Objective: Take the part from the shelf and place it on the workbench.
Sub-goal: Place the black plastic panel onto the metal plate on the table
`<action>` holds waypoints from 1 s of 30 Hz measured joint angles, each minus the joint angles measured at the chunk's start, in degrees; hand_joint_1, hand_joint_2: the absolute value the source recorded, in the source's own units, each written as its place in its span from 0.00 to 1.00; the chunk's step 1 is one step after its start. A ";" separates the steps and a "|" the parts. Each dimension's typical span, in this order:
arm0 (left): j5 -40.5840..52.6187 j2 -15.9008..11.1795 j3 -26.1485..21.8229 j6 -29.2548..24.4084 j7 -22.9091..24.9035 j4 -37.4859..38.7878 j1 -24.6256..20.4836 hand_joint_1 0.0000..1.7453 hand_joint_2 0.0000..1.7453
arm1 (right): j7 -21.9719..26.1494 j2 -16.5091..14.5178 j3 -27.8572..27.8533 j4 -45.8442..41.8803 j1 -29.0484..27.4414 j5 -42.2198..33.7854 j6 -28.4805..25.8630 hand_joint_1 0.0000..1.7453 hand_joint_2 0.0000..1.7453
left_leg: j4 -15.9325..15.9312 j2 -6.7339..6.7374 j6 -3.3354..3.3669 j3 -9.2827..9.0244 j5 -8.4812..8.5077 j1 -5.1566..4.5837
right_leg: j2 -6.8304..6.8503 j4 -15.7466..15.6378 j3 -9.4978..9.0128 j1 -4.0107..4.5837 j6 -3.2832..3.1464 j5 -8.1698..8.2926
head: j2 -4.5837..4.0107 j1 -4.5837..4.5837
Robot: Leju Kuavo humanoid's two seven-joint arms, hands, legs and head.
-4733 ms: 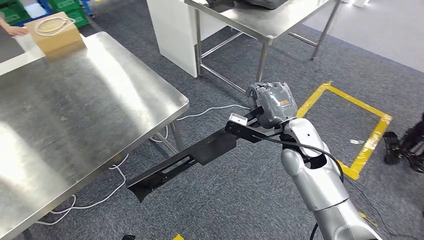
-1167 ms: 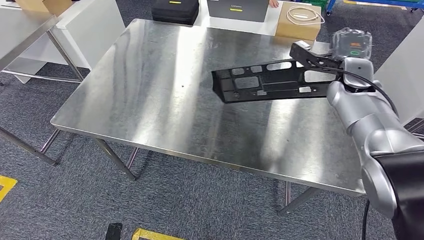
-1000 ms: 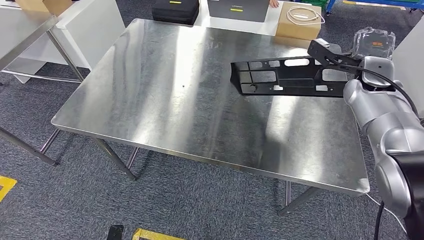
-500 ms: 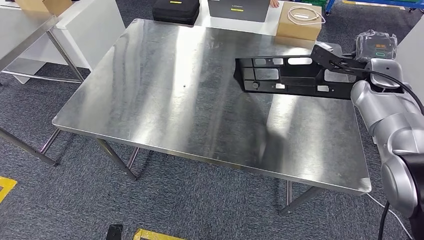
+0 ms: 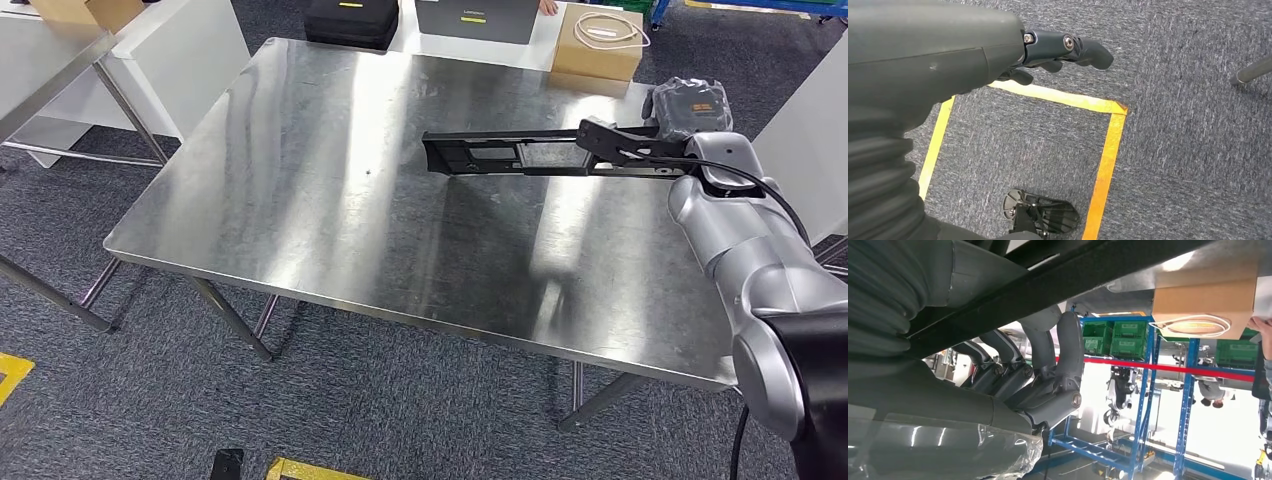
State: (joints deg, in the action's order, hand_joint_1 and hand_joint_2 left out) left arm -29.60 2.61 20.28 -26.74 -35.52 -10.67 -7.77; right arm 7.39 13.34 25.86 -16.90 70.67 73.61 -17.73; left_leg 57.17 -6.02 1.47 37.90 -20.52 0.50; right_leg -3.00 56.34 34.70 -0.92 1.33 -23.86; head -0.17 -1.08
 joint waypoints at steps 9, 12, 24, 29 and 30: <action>-2.31 -0.06 -2.42 -0.96 0.35 0.00 0.15 0.00 0.00 | -0.29 -0.01 -0.10 0.01 -0.22 0.54 0.22 0.00 1.00 | 0.00 0.02 0.00 0.01 0.00 -0.03 | 0.00 0.00 0.00 0.00 0.00 0.00 | 0.00 0.01; -2.37 -0.19 -3.02 -0.87 1.51 0.00 0.19 0.00 0.00 | -0.38 0.03 -0.14 0.03 -0.38 0.85 0.91 0.00 1.00 | 0.00 0.02 0.00 0.01 0.00 -0.03 | -0.01 0.00 0.00 -0.01 0.00 0.00 | 0.00 0.00; -1.60 -0.34 -3.23 -0.46 3.61 0.01 0.61 0.00 0.00 | 0.62 0.13 -2.96 0.31 -0.42 -2.30 13.98 0.00 1.00 | 0.00 0.02 0.01 0.01 -0.01 -0.05 | -0.01 0.00 0.00 -0.01 0.00 0.00 | 0.00 0.00; -1.81 -0.39 -3.31 -0.07 4.00 0.02 0.97 0.00 0.00 | -1.54 0.10 -3.34 0.31 -0.01 -2.05 17.63 0.00 1.00 | 0.00 0.01 0.01 0.01 -0.01 -0.04 | -0.01 0.00 0.00 -0.01 0.00 0.00 | 0.00 0.00; -1.93 -0.40 -3.37 0.03 4.00 0.02 1.04 0.00 0.00 | -1.89 0.08 -3.37 0.31 0.08 -2.03 18.00 0.00 1.00 | 0.00 0.01 0.00 0.01 -0.01 -0.04 | -0.01 0.00 0.00 -0.01 0.00 0.00 | 0.00 0.00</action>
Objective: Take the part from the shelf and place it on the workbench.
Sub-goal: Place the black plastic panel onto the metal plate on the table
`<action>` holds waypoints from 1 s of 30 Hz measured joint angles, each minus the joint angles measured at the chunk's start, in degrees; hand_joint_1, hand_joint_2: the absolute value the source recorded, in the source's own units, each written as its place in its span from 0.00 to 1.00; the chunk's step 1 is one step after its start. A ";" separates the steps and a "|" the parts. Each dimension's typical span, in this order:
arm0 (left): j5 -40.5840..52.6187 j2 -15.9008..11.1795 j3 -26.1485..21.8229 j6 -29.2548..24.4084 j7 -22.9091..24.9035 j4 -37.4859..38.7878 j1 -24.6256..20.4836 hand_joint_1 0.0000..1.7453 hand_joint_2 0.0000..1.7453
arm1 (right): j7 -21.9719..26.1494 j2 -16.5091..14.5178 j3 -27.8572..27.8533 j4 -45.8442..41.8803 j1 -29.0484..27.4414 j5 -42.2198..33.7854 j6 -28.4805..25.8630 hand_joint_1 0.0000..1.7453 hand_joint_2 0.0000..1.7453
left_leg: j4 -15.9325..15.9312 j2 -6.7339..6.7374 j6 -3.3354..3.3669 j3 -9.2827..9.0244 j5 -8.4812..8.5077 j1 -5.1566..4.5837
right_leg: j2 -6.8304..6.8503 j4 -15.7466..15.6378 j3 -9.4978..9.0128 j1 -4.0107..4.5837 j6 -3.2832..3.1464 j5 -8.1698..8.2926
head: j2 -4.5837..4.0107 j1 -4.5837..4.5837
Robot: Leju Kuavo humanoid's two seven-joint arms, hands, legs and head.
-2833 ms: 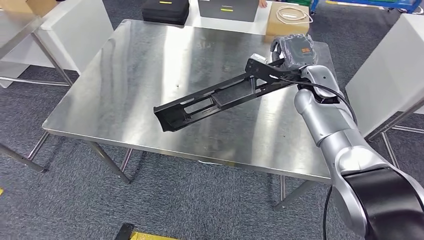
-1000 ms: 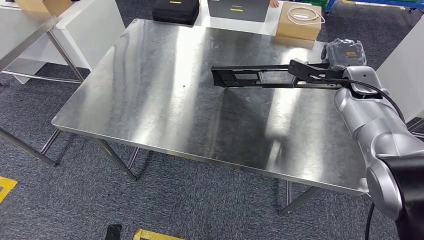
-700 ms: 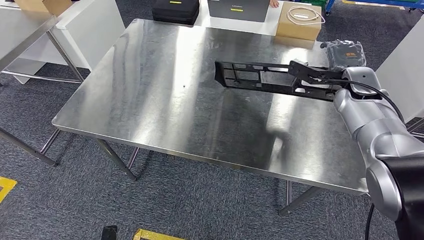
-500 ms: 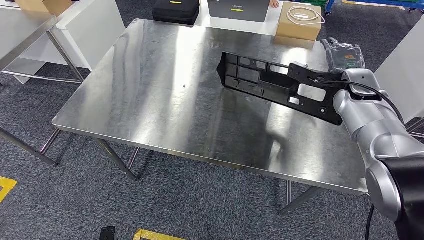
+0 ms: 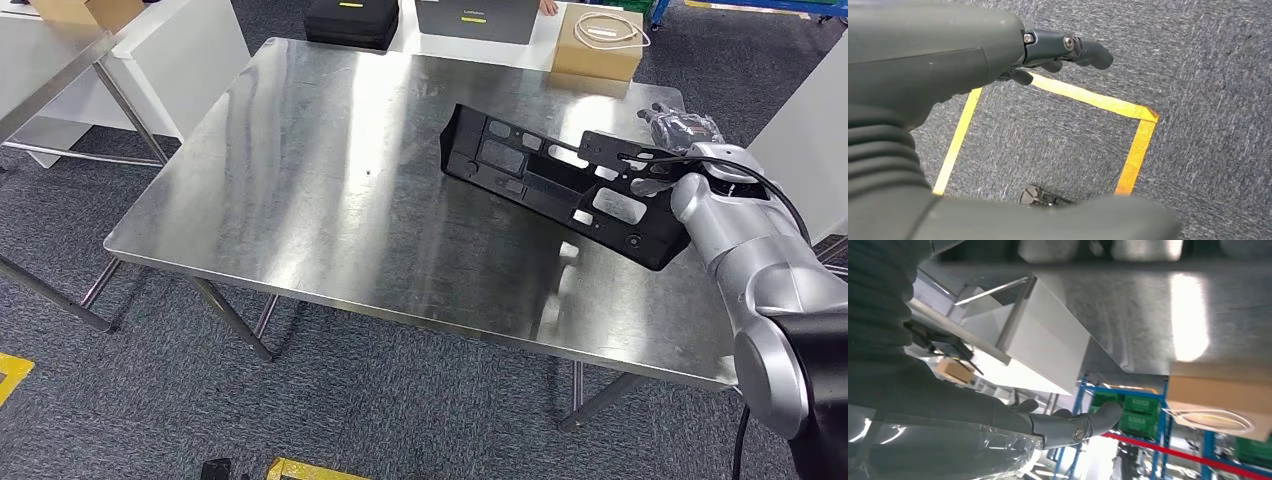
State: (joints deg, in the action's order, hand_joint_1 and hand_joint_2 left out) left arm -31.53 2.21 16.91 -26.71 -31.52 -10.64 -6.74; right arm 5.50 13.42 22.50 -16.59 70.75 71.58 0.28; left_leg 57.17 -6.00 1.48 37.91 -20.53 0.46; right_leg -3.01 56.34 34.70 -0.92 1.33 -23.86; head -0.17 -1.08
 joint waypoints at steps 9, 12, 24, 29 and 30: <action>-0.20 -0.03 -0.55 0.26 0.00 0.00 0.43 0.00 0.00 | -0.47 -0.07 -0.22 0.00 0.27 0.09 0.55 0.00 1.00 | 0.00 0.00 0.00 0.00 0.00 -0.01 | 0.00 0.00 -0.01 0.00 0.00 0.00 | 0.00 0.01; -0.20 -0.03 -0.61 0.28 0.00 0.00 0.47 0.00 0.00 | -0.47 -0.10 -0.39 0.00 0.33 0.09 0.55 0.00 1.00 | 0.00 0.00 0.00 0.00 0.00 -0.02 | 0.00 0.00 -0.01 0.00 0.00 0.00 | 0.00 0.01; -0.77 -0.04 -0.72 1.04 2.18 0.02 0.56 0.00 0.00 | -4.45 -0.16 -1.02 0.00 0.84 0.66 -0.38 0.00 1.00 | 0.15 0.02 0.13 0.04 -0.10 -0.03 | -0.03 -0.06 -0.04 -0.28 0.02 0.00 | 0.00 -0.03; -0.70 -0.15 -0.73 1.45 2.77 0.04 0.62 0.00 0.00 | -4.79 -0.20 -1.05 -0.02 1.24 1.04 -0.54 0.00 1.00 | -0.17 0.31 1.18 -0.61 0.08 0.27 | -0.26 -0.41 -0.61 -0.50 0.57 0.00 | 0.00 -0.02; -0.69 -0.11 -0.73 1.47 2.78 0.04 0.61 0.00 0.00 | -4.84 -0.16 -1.07 -0.03 1.40 1.07 -0.59 0.00 1.00 | -0.85 0.51 1.39 -1.09 0.44 0.47 | 0.15 0.20 -0.37 -0.30 0.51 -0.57 | 0.00 0.00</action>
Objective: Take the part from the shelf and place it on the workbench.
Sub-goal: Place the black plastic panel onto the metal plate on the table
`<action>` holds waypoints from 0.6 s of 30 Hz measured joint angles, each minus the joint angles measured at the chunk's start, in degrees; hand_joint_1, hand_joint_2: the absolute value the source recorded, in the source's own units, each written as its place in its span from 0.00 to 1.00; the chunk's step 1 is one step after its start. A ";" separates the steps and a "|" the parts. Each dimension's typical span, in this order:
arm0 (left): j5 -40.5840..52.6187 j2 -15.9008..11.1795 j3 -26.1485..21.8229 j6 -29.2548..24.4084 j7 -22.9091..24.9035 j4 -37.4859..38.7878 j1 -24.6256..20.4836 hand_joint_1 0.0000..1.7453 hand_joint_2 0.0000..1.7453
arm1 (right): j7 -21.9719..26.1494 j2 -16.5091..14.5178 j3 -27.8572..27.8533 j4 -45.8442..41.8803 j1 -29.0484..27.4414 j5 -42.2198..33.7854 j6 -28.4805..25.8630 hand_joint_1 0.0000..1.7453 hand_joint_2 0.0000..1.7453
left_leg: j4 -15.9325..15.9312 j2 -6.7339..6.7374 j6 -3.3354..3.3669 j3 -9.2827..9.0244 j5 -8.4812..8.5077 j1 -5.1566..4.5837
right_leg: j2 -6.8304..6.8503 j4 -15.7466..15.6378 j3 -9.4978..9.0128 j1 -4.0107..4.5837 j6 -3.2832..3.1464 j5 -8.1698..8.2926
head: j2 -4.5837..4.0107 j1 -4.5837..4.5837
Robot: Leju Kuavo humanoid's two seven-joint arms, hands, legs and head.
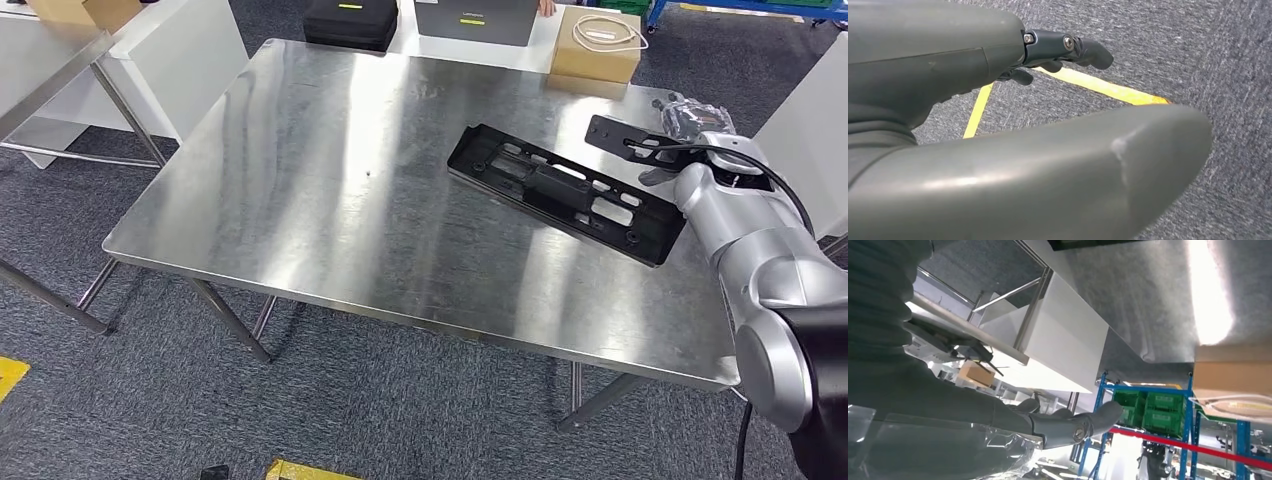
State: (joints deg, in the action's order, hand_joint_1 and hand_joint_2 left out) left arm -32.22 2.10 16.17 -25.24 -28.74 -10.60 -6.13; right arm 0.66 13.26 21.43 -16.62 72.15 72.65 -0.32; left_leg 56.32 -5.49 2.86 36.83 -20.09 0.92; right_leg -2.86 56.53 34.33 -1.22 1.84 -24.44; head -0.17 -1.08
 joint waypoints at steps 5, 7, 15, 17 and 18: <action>0.01 0.13 0.00 -0.01 0.36 0.00 -0.01 0.00 0.00 | -0.09 0.26 -0.03 0.06 0.16 0.10 -0.11 0.00 1.00 | -1.21 0.99 0.22 -0.38 0.83 0.57 | 2.06 14.96 6.56 -0.44 -0.12 -6.98 | 0.00 0.26; 0.01 0.22 0.00 -0.01 0.47 0.00 0.00 0.00 0.00 | -0.13 0.31 -0.04 0.10 -0.07 0.12 -0.15 0.00 1.00 | -1.14 1.23 -0.29 0.03 1.09 0.97 | 2.23 13.55 5.34 -1.12 1.29 -6.05 | 0.00 0.28; 0.13 0.31 0.00 0.02 0.61 0.01 0.15 0.00 0.00 | -0.93 0.32 -0.46 0.09 -0.05 0.41 -0.62 0.00 1.00 | -1.00 0.90 -3.69 1.51 2.46 1.79 | 1.53 -0.55 -2.66 -0.97 1.23 -0.97 | 0.00 -0.46; 0.17 0.34 0.00 -0.01 0.58 0.02 0.33 0.00 0.00 | -2.29 0.23 -0.50 0.09 0.02 0.83 -1.02 0.00 1.00 | 0.36 2.29 -4.02 2.43 0.93 2.09 | 1.92 -1.49 -2.55 -1.16 -0.56 0.12 | 0.00 -0.82; 0.18 0.34 -0.01 -0.03 0.57 0.02 0.34 0.00 0.00 | -3.49 0.25 -0.60 0.08 0.07 0.96 -1.55 0.00 1.00 | 3.11 3.30 -4.00 3.46 -1.12 2.12 | 2.18 -1.81 -2.42 -1.34 -1.31 0.56 | 0.00 -0.97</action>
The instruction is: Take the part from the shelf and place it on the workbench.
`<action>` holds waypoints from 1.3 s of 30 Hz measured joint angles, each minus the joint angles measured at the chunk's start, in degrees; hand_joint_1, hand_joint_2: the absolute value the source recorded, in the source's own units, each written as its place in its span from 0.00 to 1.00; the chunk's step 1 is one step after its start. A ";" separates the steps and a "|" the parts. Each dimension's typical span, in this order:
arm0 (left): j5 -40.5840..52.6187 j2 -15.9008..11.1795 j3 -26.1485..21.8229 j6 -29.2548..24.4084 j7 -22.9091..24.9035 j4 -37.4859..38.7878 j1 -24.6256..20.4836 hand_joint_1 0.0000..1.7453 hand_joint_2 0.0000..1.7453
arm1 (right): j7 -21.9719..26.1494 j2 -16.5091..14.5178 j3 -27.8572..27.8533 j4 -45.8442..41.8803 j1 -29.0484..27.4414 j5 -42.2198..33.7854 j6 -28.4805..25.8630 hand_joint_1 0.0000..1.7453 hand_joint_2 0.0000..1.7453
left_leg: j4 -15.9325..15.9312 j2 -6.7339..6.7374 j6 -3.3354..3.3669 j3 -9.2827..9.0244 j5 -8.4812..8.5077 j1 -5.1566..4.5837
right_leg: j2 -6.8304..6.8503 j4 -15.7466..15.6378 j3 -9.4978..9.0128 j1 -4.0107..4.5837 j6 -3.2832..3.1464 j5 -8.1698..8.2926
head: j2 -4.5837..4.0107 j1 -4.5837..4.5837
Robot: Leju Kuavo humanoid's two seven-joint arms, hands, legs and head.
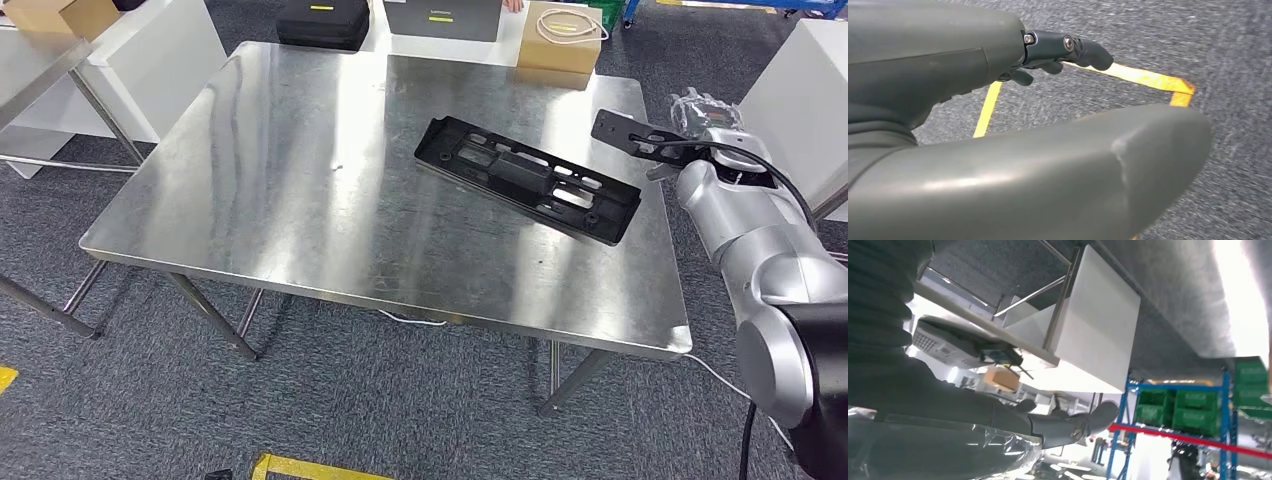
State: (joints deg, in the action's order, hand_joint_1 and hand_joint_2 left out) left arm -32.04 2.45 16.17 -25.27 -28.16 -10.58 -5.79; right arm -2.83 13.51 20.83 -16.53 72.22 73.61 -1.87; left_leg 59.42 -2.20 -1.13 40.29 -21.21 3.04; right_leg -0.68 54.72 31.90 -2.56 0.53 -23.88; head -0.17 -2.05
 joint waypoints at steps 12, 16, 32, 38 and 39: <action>-0.01 0.34 -0.57 -0.30 0.05 -0.02 -0.35 0.00 0.00 | -11.78 2.06 -2.81 -0.20 -0.08 0.22 -8.39 0.00 0.00 | 1.03 1.82 0.78 -3.97 -2.76 -0.76 | 2.63 2.40 2.88 0.87 2.68 0.61 | 0.00 -0.39; 0.05 0.43 -0.66 -0.57 0.10 -0.02 -0.41 0.00 0.00 | -15.88 4.69 -3.40 -0.08 -0.69 2.48 -12.12 0.00 0.00 | 0.10 1.46 3.57 -2.52 -0.93 -1.34 | 1.76 9.12 6.38 0.21 2.53 -4.41 | 0.00 -0.06; -0.91 1.51 -1.81 -1.10 1.27 -0.02 -0.26 0.00 0.00 | -19.68 9.29 -3.48 -0.43 -3.70 8.27 -21.30 0.00 0.00 | 4.56 1.26 2.04 3.86 -1.25 -2.63 | 1.34 1.72 -1.37 1.60 -1.56 -2.94 | 0.00 0.67; -1.57 1.21 -2.79 -1.09 0.93 -0.02 -0.13 0.00 0.00 | -17.73 9.56 -4.18 -1.45 -10.74 5.02 -28.58 0.00 0.00 | 10.09 2.23 -0.15 0.39 -5.27 -0.78 | 1.94 2.00 0.34 1.20 -0.84 -1.32 | 0.00 0.63; -1.56 1.25 -2.90 -1.09 0.94 -0.02 -0.15 0.00 0.00 | -17.54 9.64 -4.59 -2.06 -12.71 4.39 -30.75 0.00 0.00 | 6.32 2.31 -0.35 -2.36 -4.57 -0.62 | 2.06 2.15 0.57 1.21 -0.59 -1.26 | 0.00 0.58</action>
State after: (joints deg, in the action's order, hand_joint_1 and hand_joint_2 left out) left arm -33.60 3.70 13.27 -26.36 -27.22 -10.60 -5.94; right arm -20.37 23.15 16.25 -18.60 59.51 78.00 -32.62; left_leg 65.75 0.11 -1.49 37.92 -25.78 2.42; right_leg 1.38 56.87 32.47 -1.36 -0.06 -25.14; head -0.17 -1.47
